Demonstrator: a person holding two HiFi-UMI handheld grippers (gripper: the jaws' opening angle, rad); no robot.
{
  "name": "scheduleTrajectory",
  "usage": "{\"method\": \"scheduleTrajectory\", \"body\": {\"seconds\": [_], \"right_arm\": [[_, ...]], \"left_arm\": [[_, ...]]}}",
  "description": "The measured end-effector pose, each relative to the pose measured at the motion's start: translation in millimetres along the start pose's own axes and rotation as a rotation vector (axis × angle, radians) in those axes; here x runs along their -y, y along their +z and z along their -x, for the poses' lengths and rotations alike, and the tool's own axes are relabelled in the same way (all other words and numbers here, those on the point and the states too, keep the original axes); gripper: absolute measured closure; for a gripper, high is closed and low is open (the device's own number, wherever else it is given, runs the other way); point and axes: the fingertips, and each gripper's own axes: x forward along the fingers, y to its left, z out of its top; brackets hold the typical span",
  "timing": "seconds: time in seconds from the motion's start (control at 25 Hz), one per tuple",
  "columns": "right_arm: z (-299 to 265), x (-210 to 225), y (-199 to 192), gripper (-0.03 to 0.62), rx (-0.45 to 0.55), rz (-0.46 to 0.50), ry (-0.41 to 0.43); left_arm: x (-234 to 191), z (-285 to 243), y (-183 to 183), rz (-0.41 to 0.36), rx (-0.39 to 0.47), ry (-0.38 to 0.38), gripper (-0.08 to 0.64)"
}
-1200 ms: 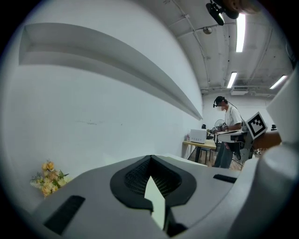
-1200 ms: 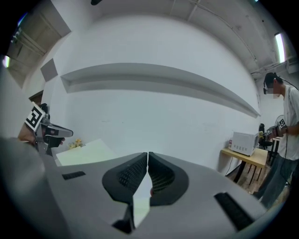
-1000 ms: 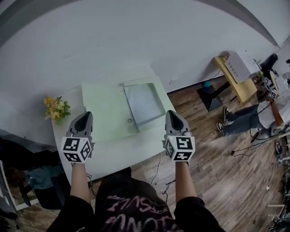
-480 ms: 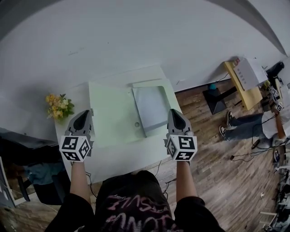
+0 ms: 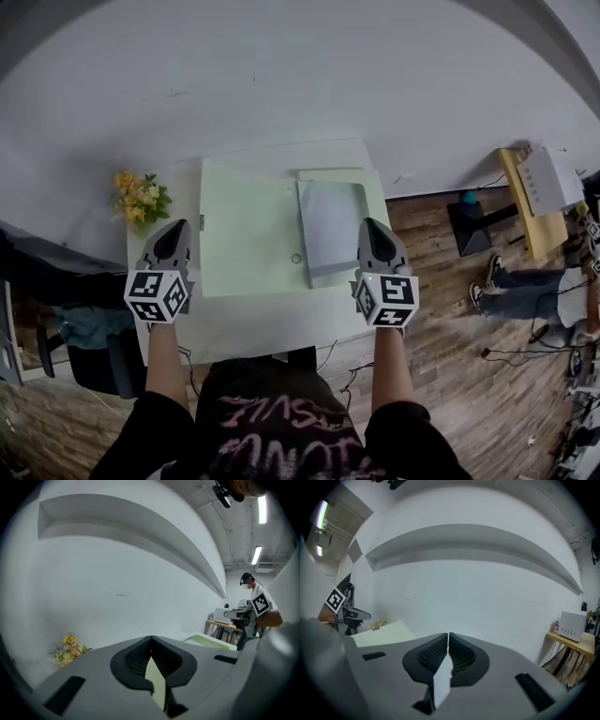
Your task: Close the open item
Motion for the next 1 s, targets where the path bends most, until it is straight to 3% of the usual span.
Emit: {"method": "scheduleTrajectory", "body": {"seconds": [0.28, 0.52, 0.8, 1.0], "right_arm": [[-10, -4, -7, 0.566, -0.02, 0.006, 0.026], [-13, -2, -9, 0.566, -0.022, 0.031, 0.012], [-12, 12, -17, 0.566, -0.04, 0.023, -0.015], [-11, 21, -24, 0.566, -0.05, 0.01, -0.02]], "left_arm": [[-19, 3, -30, 0.034, -0.064, 0.043, 0.546], [-17, -8, -48, 0.006, -0.102, 0.013, 0.546], [-1, -23, -56, 0.132, -0.087, -0.056, 0.546], [13, -28, -42, 0.176, -0.027, -0.113, 0.546]]}}
